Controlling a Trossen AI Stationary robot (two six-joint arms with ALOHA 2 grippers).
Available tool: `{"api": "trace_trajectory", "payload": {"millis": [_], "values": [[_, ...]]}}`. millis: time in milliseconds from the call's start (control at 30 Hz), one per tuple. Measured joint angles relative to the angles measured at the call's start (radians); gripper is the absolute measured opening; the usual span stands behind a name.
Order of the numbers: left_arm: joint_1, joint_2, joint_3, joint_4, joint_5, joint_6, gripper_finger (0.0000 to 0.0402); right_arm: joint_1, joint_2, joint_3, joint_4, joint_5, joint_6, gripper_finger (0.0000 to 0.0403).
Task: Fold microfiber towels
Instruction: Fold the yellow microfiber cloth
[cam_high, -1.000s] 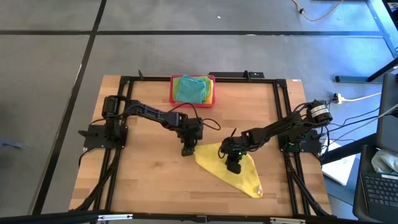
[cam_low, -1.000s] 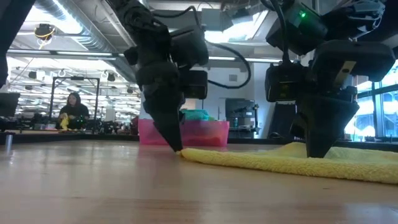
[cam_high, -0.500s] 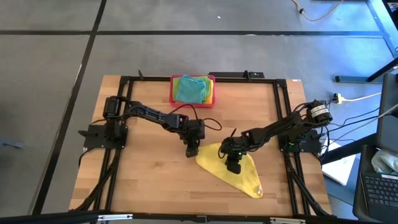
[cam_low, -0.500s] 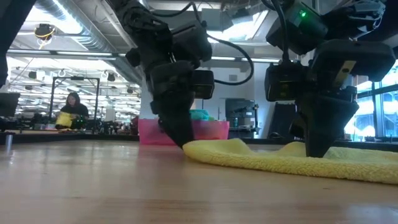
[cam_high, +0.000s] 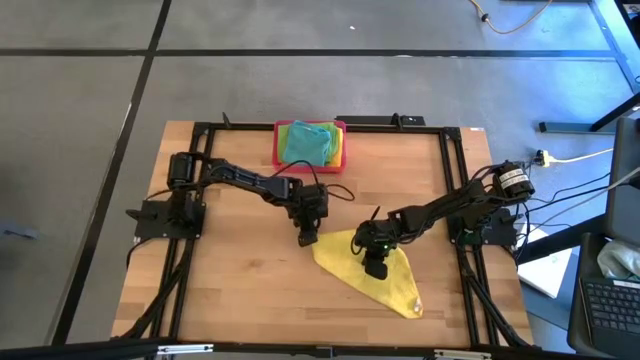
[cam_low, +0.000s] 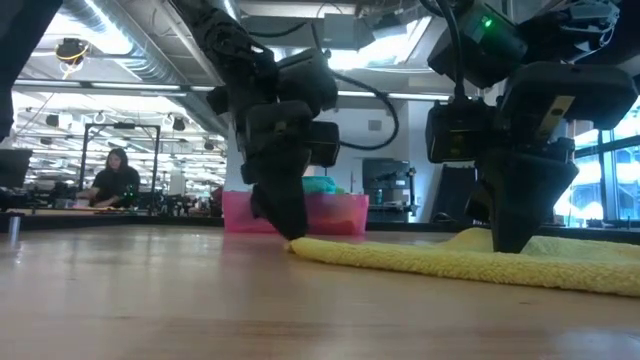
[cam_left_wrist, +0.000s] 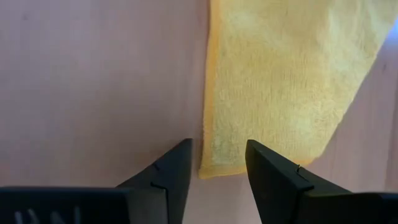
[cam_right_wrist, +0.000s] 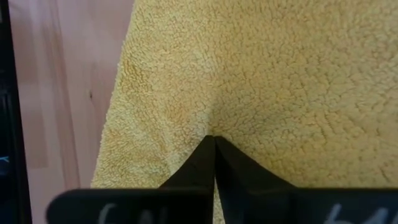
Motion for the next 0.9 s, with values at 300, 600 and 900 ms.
{"api": "trace_trajectory", "payload": {"millis": [300, 600, 900], "values": [[-0.058, 0.024, 0.003, 0.020, 0.027, -0.031, 0.0147, 0.000, 0.000, 0.000, 0.003, 0.002, 0.001, 0.0008], [-0.105, 0.024, 0.003, 0.001, -0.090, -0.082, 0.0147, 0.000, 0.000, 0.000, 0.004, 0.010, 0.000, 0.0021], [-0.146, 0.025, 0.003, -0.021, -0.203, -0.109, 0.0096, -0.079, -0.023, 0.014, -0.035, -0.104, -0.051, 0.0032]]}}
